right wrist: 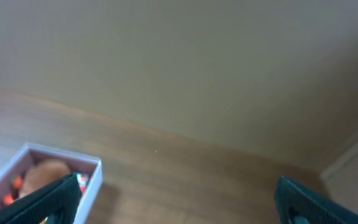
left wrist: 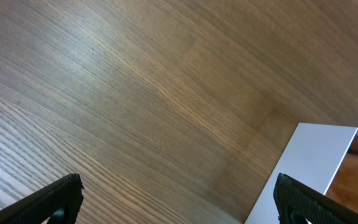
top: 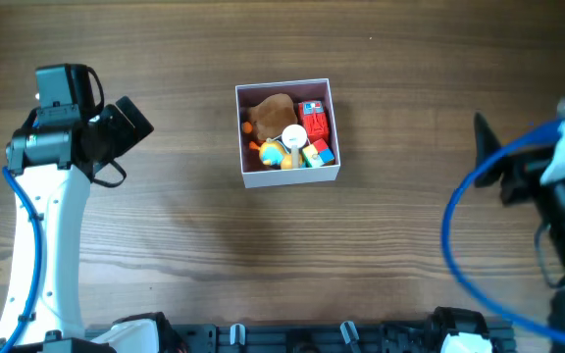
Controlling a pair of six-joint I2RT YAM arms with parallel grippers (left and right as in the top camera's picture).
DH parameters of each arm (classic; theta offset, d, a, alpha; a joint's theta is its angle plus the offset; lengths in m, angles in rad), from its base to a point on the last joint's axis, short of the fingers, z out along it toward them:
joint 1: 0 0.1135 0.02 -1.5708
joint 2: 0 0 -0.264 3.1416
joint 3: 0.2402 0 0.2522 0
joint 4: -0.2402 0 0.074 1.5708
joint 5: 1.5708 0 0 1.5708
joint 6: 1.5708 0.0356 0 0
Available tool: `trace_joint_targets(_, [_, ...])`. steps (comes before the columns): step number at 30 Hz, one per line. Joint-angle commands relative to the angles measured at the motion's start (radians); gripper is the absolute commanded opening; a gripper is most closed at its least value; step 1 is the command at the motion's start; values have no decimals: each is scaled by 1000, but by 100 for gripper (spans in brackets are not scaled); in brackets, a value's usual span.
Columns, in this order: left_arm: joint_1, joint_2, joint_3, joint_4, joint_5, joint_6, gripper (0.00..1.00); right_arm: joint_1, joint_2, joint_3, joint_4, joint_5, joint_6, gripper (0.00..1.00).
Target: Pack container
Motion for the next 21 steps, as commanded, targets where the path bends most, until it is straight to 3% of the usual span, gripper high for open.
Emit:
trace_joint_targets(1, [6, -9, 10, -1, -6, 19, 100, 5, -111, -258, 67, -31, -53, 100])
trace_joint_targets(7, [6, -9, 10, -1, -6, 19, 100, 5, -366, -663, 204, -84, -53, 100])
trace_joint_targets(12, [6, -9, 10, -1, -6, 19, 100, 5, -550, -859, 214, -88, -50, 100])
trace_joint_targets(21, [6, -9, 10, -1, -6, 19, 100, 5, -710, -1004, 214, -108, -25, 100])
